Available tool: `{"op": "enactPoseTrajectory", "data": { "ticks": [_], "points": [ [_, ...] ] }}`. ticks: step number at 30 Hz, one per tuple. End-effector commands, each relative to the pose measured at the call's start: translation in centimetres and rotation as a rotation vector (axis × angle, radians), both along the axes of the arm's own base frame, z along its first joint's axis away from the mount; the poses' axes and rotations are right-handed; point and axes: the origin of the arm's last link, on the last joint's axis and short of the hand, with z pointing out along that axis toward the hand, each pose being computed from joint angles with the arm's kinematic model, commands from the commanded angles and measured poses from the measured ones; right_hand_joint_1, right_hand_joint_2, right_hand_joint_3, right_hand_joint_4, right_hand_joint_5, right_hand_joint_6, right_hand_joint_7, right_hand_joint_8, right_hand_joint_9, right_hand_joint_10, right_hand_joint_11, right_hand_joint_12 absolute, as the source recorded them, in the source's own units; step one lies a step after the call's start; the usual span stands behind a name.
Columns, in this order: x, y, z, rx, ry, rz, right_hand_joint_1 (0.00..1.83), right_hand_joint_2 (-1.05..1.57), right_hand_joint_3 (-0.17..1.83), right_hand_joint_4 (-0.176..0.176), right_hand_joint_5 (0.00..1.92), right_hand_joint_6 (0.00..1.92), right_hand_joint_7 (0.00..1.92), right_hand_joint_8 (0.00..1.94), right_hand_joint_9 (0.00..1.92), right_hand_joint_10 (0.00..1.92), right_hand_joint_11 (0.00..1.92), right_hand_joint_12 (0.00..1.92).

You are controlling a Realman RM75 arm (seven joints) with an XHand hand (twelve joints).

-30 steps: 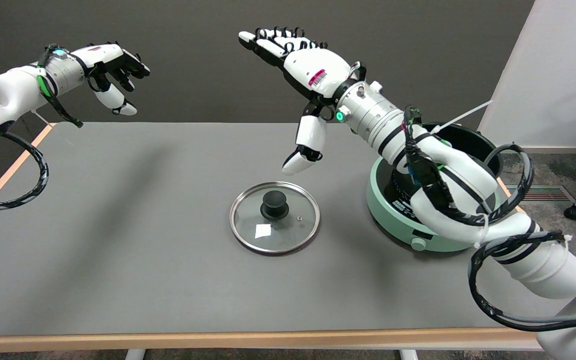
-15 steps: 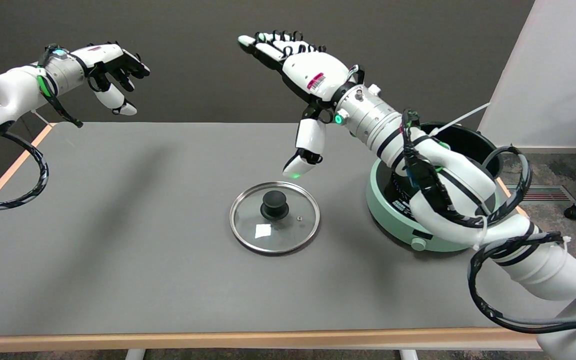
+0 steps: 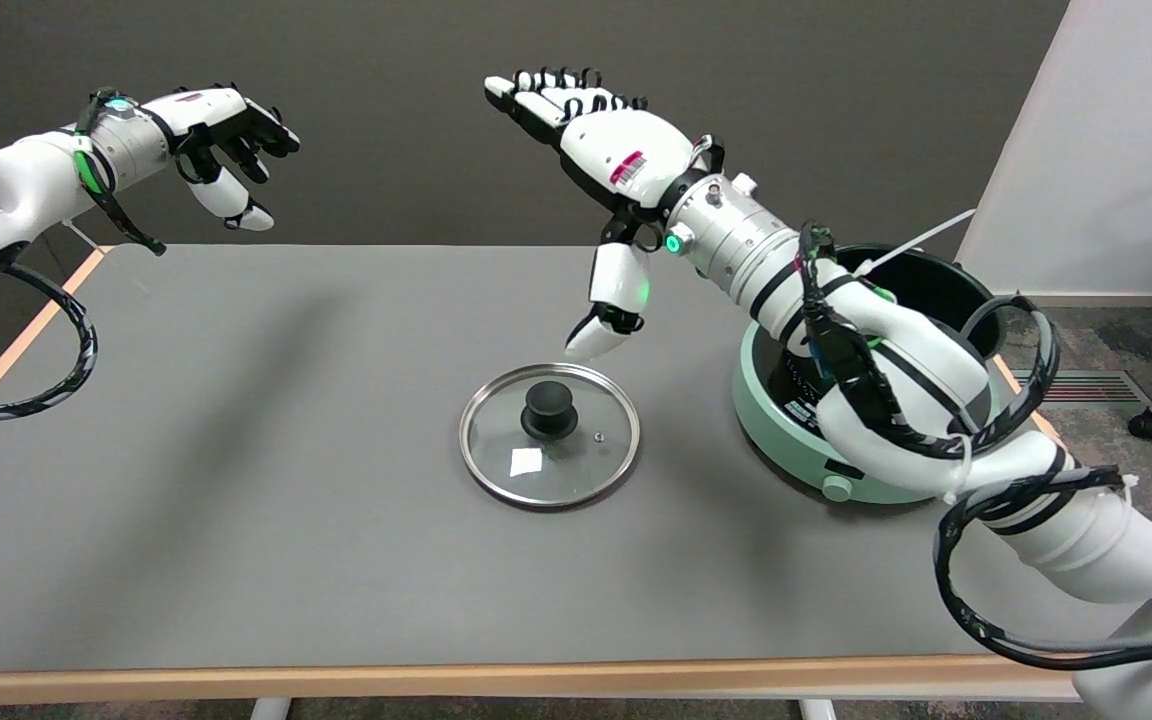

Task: Pick up the pot lid.

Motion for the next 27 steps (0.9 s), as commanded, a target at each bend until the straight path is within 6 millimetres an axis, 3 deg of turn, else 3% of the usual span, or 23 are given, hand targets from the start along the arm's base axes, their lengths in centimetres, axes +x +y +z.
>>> {"op": "enactPoseTrajectory", "data": {
  "ticks": [1,16,27],
  "points": [
    [-0.2,0.1,-0.1,0.001,0.000,-0.002,0.77,0.72,0.78,0.112,0.72,0.55,0.85,0.34,0.79,0.61,0.63,1.31],
    [-0.3,0.1,0.0,0.001,0.001,-0.004,0.76,0.73,0.79,0.117,0.73,0.57,0.86,0.35,0.80,0.65,0.64,1.34],
    [-2.6,0.2,-1.3,0.007,0.160,-0.024,0.77,0.72,0.78,0.122,0.73,0.57,0.86,0.35,0.80,0.63,0.64,1.34]
  ]
}}
